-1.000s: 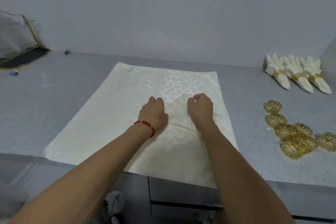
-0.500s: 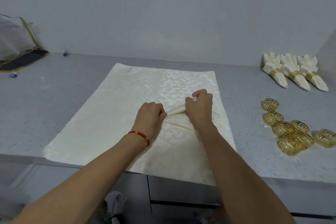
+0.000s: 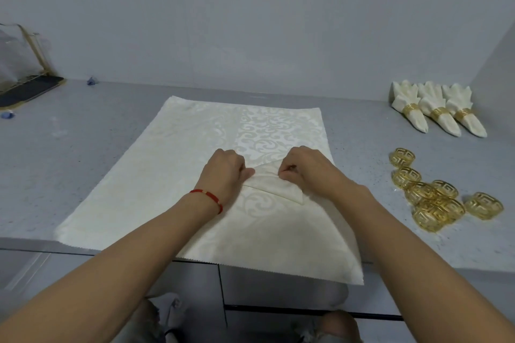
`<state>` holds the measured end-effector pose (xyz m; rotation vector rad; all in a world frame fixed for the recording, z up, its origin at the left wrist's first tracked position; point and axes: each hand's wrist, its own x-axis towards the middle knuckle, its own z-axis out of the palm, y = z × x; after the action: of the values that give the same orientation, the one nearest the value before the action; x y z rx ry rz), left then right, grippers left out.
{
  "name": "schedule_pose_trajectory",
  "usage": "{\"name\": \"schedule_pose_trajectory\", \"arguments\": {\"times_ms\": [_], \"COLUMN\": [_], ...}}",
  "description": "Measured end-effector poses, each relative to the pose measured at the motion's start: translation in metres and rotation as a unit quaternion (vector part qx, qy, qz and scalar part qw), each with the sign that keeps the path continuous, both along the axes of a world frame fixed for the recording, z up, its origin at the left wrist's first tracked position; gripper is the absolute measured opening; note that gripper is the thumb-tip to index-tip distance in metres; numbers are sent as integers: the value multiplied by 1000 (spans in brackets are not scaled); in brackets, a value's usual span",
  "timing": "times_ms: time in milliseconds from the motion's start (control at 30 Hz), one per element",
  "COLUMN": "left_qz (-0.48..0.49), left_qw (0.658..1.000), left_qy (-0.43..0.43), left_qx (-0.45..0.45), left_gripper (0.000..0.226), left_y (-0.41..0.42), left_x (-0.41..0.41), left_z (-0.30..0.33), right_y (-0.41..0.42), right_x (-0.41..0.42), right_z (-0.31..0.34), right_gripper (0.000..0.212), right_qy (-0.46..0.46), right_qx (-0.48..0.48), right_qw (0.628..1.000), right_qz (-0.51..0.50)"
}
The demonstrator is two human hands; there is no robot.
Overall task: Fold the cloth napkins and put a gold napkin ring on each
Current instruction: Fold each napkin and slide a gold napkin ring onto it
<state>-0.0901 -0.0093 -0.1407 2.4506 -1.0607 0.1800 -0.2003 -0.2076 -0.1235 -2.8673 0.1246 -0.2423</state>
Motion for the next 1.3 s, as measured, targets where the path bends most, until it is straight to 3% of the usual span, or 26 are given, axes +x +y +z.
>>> {"name": "schedule_pose_trajectory", "arguments": {"times_ms": [67,133,300,400,600,833,1000,1067,1167,1233,1300], "left_qz": [20,7,-55,-75,-128,-177,-217,-211,-177,-174,-202], "left_qw": [992,985,977,974,965,975,971,966,967,968,965], "left_qy": [118,172,207,201,92,4,-96,-153,-183,-180,-167], "left_qx": [-33,-32,16,75,208,135,38,7,-10,-1,15], "left_gripper": [30,28,26,28,14,16,10,16,28,33,31], "left_y": [-3,-6,-2,-5,-20,-3,11,13,15,18,26], "left_x": [9,15,29,34,26,11,6,3,-12,-20,-23], "left_z": [7,11,15,22,30,13,12,15,16,11,0], "right_y": [-1,-5,-16,-16,-1,20,39,49,70,81,82], "right_x": [9,22,51,61,66,51,31,20,-6,-24,-36], "right_z": [13,23,38,46,62,74,89,95,93,80,58], "right_gripper": [9,8,50,58,49,33,30,26,18,26,29], "right_qy": [45,100,279,330,394,373,268,201,100,115,113], "right_qx": [43,27,51,-10,-101,-126,-202,-312,-463,-482,-462], "right_qw": [998,994,958,943,913,919,942,929,877,864,875], "right_qz": [-17,-25,-44,-43,-36,-11,-1,19,76,92,87]}}
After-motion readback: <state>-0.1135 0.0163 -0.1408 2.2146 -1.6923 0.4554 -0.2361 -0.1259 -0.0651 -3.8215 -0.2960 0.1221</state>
